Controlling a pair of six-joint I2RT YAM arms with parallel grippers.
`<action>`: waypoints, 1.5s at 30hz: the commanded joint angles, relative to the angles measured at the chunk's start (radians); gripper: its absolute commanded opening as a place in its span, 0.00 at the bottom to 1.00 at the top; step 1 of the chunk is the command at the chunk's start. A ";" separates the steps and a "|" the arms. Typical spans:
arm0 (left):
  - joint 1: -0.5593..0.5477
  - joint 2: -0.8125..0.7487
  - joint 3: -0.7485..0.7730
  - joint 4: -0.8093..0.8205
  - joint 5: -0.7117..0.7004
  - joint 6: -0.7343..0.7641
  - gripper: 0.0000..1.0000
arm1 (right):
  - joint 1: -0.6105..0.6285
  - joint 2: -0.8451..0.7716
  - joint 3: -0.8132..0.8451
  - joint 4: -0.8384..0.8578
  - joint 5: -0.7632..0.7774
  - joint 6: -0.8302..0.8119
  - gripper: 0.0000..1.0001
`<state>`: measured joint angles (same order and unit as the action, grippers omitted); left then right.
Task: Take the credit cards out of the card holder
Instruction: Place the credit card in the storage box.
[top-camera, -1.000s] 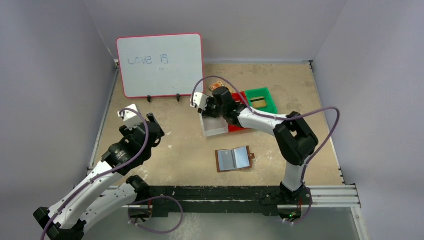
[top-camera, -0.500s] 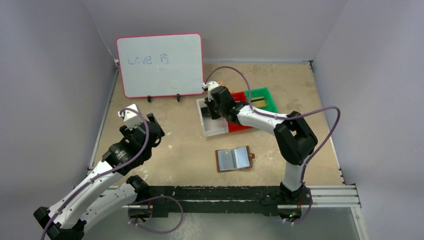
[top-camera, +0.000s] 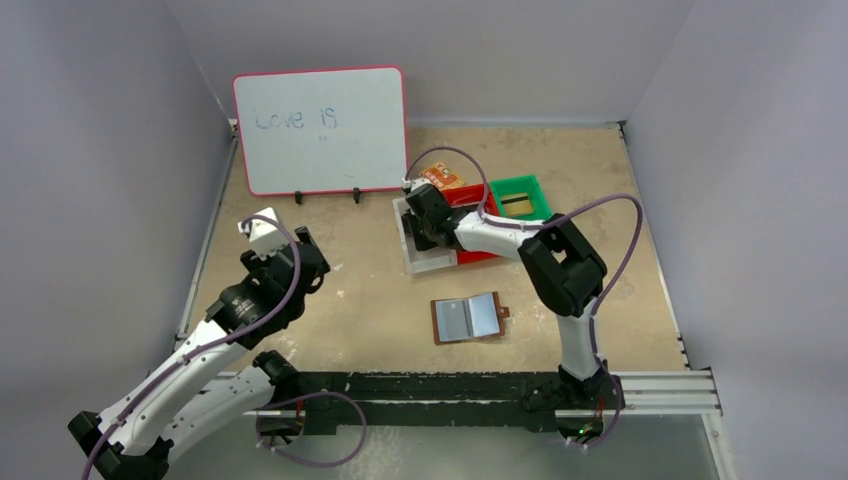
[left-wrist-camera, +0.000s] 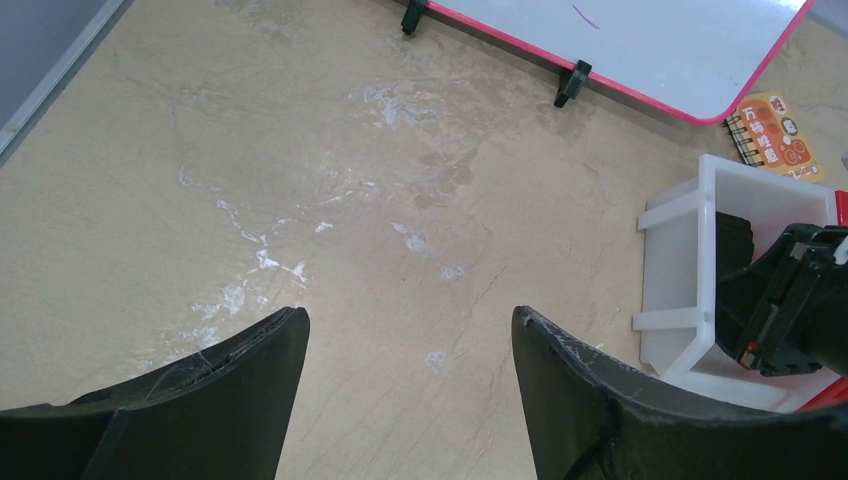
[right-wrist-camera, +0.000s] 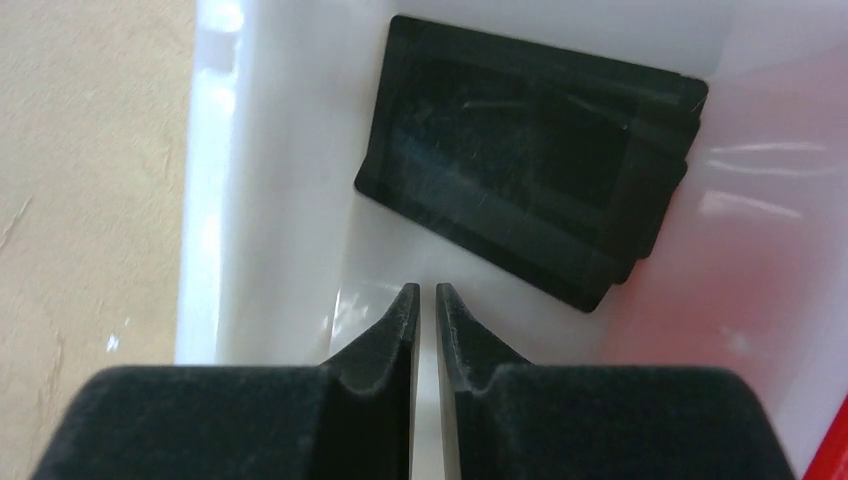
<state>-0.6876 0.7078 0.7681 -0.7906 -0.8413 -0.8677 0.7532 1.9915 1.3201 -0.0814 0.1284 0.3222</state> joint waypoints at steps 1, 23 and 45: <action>0.001 -0.007 0.020 0.022 -0.013 0.015 0.74 | 0.003 0.037 0.083 -0.042 0.118 0.056 0.14; 0.001 -0.001 0.021 0.022 -0.013 0.015 0.73 | 0.004 -0.028 0.107 -0.033 0.178 0.003 0.28; -0.001 -0.057 0.027 0.008 -0.039 0.006 0.75 | 0.060 -1.015 -0.731 -0.016 0.191 0.637 0.97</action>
<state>-0.6876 0.6819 0.7681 -0.7948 -0.8444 -0.8688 0.8143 1.0584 0.7452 -0.1108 0.3935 0.7269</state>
